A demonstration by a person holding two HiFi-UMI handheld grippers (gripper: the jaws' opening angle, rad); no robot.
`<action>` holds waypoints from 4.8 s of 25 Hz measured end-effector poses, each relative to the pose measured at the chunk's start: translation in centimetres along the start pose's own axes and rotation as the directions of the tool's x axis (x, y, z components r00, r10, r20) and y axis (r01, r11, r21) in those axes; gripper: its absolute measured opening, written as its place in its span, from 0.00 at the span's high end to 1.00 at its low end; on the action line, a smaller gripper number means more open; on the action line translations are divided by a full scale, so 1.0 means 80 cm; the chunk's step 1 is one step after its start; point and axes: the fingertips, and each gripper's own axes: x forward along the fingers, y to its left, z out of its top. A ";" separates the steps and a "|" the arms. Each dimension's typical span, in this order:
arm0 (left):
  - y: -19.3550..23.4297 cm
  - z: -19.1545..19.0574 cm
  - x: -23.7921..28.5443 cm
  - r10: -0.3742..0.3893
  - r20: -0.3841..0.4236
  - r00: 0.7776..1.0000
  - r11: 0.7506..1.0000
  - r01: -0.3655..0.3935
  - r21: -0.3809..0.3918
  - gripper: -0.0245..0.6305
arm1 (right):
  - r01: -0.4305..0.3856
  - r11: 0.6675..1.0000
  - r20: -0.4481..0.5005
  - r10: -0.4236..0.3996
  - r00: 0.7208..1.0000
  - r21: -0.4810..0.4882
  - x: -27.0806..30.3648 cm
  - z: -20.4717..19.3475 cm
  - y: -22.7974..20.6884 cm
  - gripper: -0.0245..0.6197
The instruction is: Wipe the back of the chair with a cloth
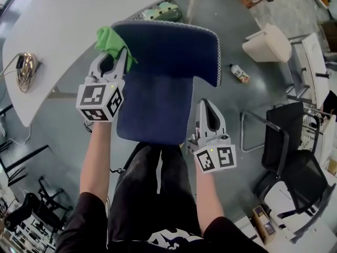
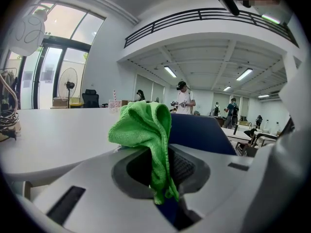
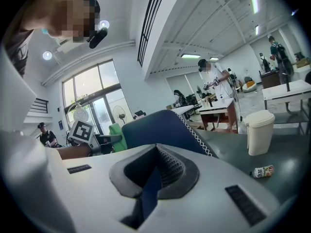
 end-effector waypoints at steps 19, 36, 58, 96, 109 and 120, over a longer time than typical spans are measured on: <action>-0.217 -0.021 0.078 -0.325 -0.045 0.945 0.945 0.327 0.026 0.86 | 0.127 0.990 0.039 -0.130 0.991 0.066 -0.067 -0.007 -0.055 0.97; -0.198 -0.056 0.014 -0.332 -0.024 0.943 0.941 0.333 0.065 0.86 | 0.147 0.986 0.029 -0.149 0.988 0.081 -0.076 -0.017 -0.066 0.97; 0.037 -0.126 -0.029 0.147 -0.075 0.986 0.986 -0.140 0.094 0.86 | 0.084 0.994 -0.032 -0.082 0.996 0.074 -0.027 -0.045 -0.033 0.97; -0.301 -0.163 0.076 -0.491 -0.132 0.861 0.854 0.506 0.120 0.86 | 0.201 0.974 -0.042 -0.198 0.979 0.104 -0.083 -0.060 -0.083 0.97; -0.103 -0.233 0.015 -0.127 -0.186 0.974 0.988 0.142 0.067 0.86 | 0.141 0.985 -0.066 -0.134 0.989 0.099 -0.058 -0.072 -0.069 0.97; 0.030 -0.295 -0.020 0.187 -0.228 0.956 0.982 -0.191 0.006 0.86 | 0.083 0.992 -0.106 -0.073 0.992 0.090 -0.028 -0.092 -0.042 0.97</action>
